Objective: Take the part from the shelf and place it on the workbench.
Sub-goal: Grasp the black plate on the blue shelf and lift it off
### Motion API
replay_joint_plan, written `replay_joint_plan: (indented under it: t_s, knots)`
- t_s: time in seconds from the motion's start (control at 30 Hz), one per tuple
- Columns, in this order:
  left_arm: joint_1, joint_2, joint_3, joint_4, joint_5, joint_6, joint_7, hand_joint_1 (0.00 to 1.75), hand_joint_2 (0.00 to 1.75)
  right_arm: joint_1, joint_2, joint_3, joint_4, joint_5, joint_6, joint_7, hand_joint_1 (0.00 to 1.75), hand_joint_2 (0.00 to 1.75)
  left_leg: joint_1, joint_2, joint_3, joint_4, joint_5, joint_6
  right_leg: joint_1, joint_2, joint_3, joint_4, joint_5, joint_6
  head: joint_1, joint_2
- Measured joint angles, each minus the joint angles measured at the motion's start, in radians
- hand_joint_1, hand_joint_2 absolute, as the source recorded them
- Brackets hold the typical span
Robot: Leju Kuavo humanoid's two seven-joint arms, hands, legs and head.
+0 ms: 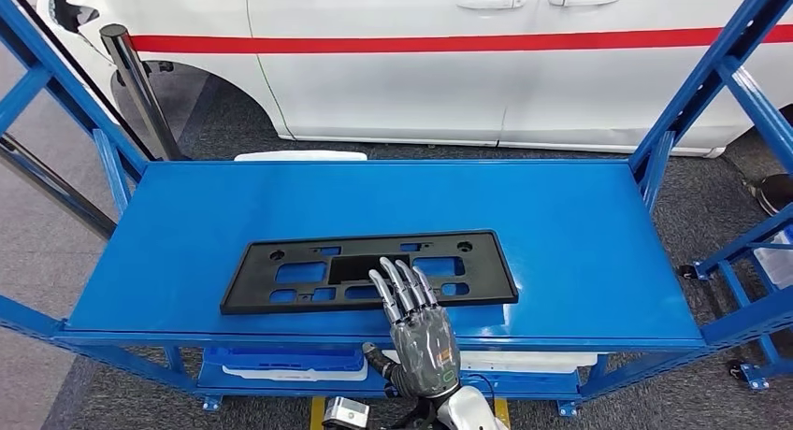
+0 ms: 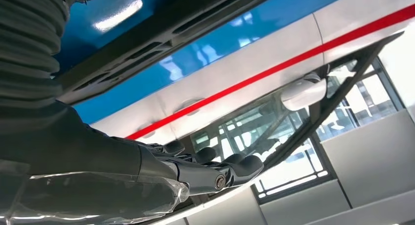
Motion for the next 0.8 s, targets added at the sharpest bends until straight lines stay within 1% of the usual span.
replay_joint_plan:
  t_s: [0.03,0.07,0.1,0.13,0.17,0.2,0.23,0.27,0.3,0.33,0.37,0.4,0.43,0.47,0.5,0.53,0.57,0.6,0.63,0.7,0.73,0.77,0.8]
  knots:
    - [0.000,0.000,-0.001,0.000,0.000,0.000,0.001,0.00,0.00,-0.001,0.001,0.000,0.004,0.002,0.000,0.001,0.00,1.75,-0.001,0.000,0.027,-0.059,0.022,0.003,0.002,0.001,0.000,0.001,-0.002,0.003,0.000,0.000]
    - [0.000,0.000,-0.002,0.000,0.000,-0.001,0.001,0.00,0.00,-0.002,0.002,0.000,0.008,0.003,0.000,0.002,0.00,1.75,-0.003,0.000,0.045,-0.102,0.034,0.008,0.003,0.001,-0.001,0.002,-0.002,0.007,0.000,0.000]
    - [0.000,0.000,-0.003,0.000,0.000,-0.001,0.002,0.00,0.00,-0.004,0.003,0.000,0.012,0.005,0.000,0.004,0.00,1.75,-0.005,-0.001,0.051,-0.120,0.034,0.012,0.005,0.001,-0.003,0.002,-0.002,0.012,0.000,0.000]
    - [0.000,0.000,-0.004,0.000,0.000,-0.001,0.002,0.00,0.00,-0.005,0.004,0.000,0.016,0.006,0.000,0.007,0.00,1.75,-0.007,-0.001,0.052,-0.124,0.032,0.017,0.006,0.000,-0.005,0.002,0.000,0.016,0.000,0.000]
    - [0.000,0.000,-0.005,0.000,0.001,-0.001,0.002,0.00,0.00,-0.006,0.004,0.000,0.019,0.009,0.000,0.012,0.00,1.75,-0.005,-0.002,0.053,-0.128,0.034,0.024,0.006,0.000,-0.006,0.002,-0.001,0.021,0.000,0.000]
    - [0.001,0.000,-0.006,0.000,0.001,-0.002,0.002,0.00,0.00,-0.007,0.005,0.000,0.022,0.012,0.000,0.018,0.00,1.75,-0.003,-0.001,0.055,-0.134,0.036,0.029,0.006,0.000,-0.006,0.005,-0.004,0.026,0.000,0.000]
    - [0.001,0.000,-0.008,0.000,0.003,-0.002,0.002,0.00,0.00,-0.009,0.005,0.001,0.025,0.019,0.001,0.030,0.00,1.75,-0.001,-0.001,0.058,-0.139,0.039,0.036,0.006,0.000,-0.014,0.025,-0.019,0.031,0.000,0.000]
    - [0.000,0.000,-0.010,0.000,0.005,-0.003,0.002,0.00,0.00,-0.011,0.005,0.002,0.029,0.027,0.002,0.046,0.00,1.75,0.001,0.001,0.061,-0.144,0.041,0.043,0.005,0.000,-0.030,0.062,-0.041,0.035,0.000,0.000]
    - [0.000,0.000,-0.012,0.000,0.007,-0.004,0.002,0.00,0.00,-0.013,0.004,0.004,0.033,0.036,0.004,0.066,0.00,1.75,0.000,0.001,0.062,-0.145,0.042,0.047,0.004,0.000,-0.057,0.118,-0.070,0.038,0.001,0.000]
    - [0.000,0.000,-0.014,0.000,0.010,-0.006,0.001,0.00,0.00,-0.014,0.002,0.007,0.036,0.047,0.009,0.091,0.00,1.75,-0.001,0.002,0.062,-0.145,0.041,0.050,0.003,0.000,-0.090,0.184,-0.099,0.041,0.001,0.000]
    - [0.000,0.000,-0.016,0.000,0.013,-0.008,0.000,0.00,0.00,-0.014,0.000,0.010,0.039,0.059,0.016,0.117,0.00,1.75,-0.002,0.003,0.062,-0.144,0.041,0.052,0.002,0.000,-0.118,0.238,-0.115,0.042,0.000,0.000]
    - [0.000,0.000,-0.018,0.000,0.015,-0.010,-0.002,0.00,0.00,-0.014,-0.004,0.013,0.042,0.071,0.026,0.141,0.00,1.75,-0.002,0.002,0.062,-0.143,0.040,0.053,0.001,0.000,-0.135,0.267,-0.116,0.044,0.001,0.000]
    - [0.000,0.001,-0.019,0.000,0.018,-0.011,-0.004,0.00,0.00,-0.013,-0.008,0.016,0.044,0.082,0.038,0.164,0.00,1.75,-0.002,0.001,0.063,-0.142,0.039,0.053,0.000,0.000,-0.133,0.258,-0.097,0.044,0.001,0.000]
    - [0.001,0.001,-0.020,0.000,0.020,-0.012,-0.006,0.00,0.00,-0.013,-0.010,0.017,0.045,0.093,0.049,0.183,0.00,1.75,-0.002,0.000,0.065,-0.140,0.037,0.052,-0.001,0.000,-0.115,0.216,-0.065,0.043,0.001,0.000]
    - [0.001,0.001,-0.020,0.000,0.022,-0.012,-0.008,0.00,0.00,-0.012,-0.012,0.017,0.046,0.102,0.059,0.198,0.00,1.75,-0.002,0.000,0.066,-0.138,0.034,0.049,-0.002,0.000,-0.085,0.150,-0.030,0.040,0.001,0.000]
    - [0.001,0.001,-0.020,0.000,0.025,-0.012,-0.009,0.00,0.00,-0.011,-0.014,0.017,0.045,0.110,0.069,0.212,0.00,1.75,-0.004,-0.001,0.065,-0.133,0.030,0.044,0.000,0.000,-0.056,0.087,-0.007,0.037,0.001,0.000]
    - [0.001,0.001,-0.020,0.000,0.027,-0.012,-0.010,0.00,0.00,-0.011,-0.014,0.017,0.044,0.118,0.076,0.223,0.00,1.75,-0.006,-0.001,0.064,-0.129,0.027,0.039,0.001,0.000,-0.036,0.043,0.007,0.034,0.000,0.000]
    - [0.001,0.001,-0.021,0.000,0.030,-0.012,-0.011,0.00,0.00,-0.009,-0.016,0.017,0.043,0.125,0.084,0.234,0.00,1.75,-0.007,-0.001,0.062,-0.127,0.024,0.034,0.003,0.001,-0.026,0.019,0.010,0.031,0.000,0.000]
    - [0.001,0.001,-0.021,0.000,0.032,-0.011,-0.012,0.00,0.00,-0.007,-0.017,0.017,0.042,0.131,0.091,0.242,0.00,1.75,-0.008,-0.001,0.061,-0.126,0.024,0.030,0.005,0.003,-0.025,0.014,0.007,0.027,0.000,0.000]
    - [0.001,0.003,-0.021,0.000,0.035,-0.009,-0.013,0.00,0.00,-0.003,-0.020,0.017,0.041,0.141,0.105,0.257,0.00,1.75,-0.006,0.000,0.061,-0.122,0.018,0.020,0.003,0.004,-0.023,0.009,0.010,0.017,0.000,0.000]
    - [0.000,0.003,-0.021,0.000,0.036,-0.008,-0.013,0.00,0.00,-0.003,-0.020,0.017,0.040,0.145,0.112,0.262,0.00,1.75,-0.005,0.000,0.056,-0.107,0.006,0.014,0.001,0.003,-0.021,0.005,0.011,0.011,0.000,0.000]
    - [0.000,0.004,-0.021,0.000,0.038,-0.006,-0.013,0.00,0.00,-0.002,-0.021,0.017,0.040,0.148,0.119,0.267,0.00,1.75,-0.003,0.000,0.042,-0.075,-0.016,0.009,-0.001,0.002,-0.019,0.001,0.013,0.006,0.000,0.000]
    - [0.000,0.004,-0.021,0.000,0.039,-0.005,-0.013,0.00,0.00,-0.002,-0.021,0.017,0.039,0.151,0.124,0.271,0.00,1.75,-0.001,0.000,0.017,-0.021,-0.045,0.004,-0.001,0.000,-0.017,0.000,0.013,0.002,0.000,0.000]
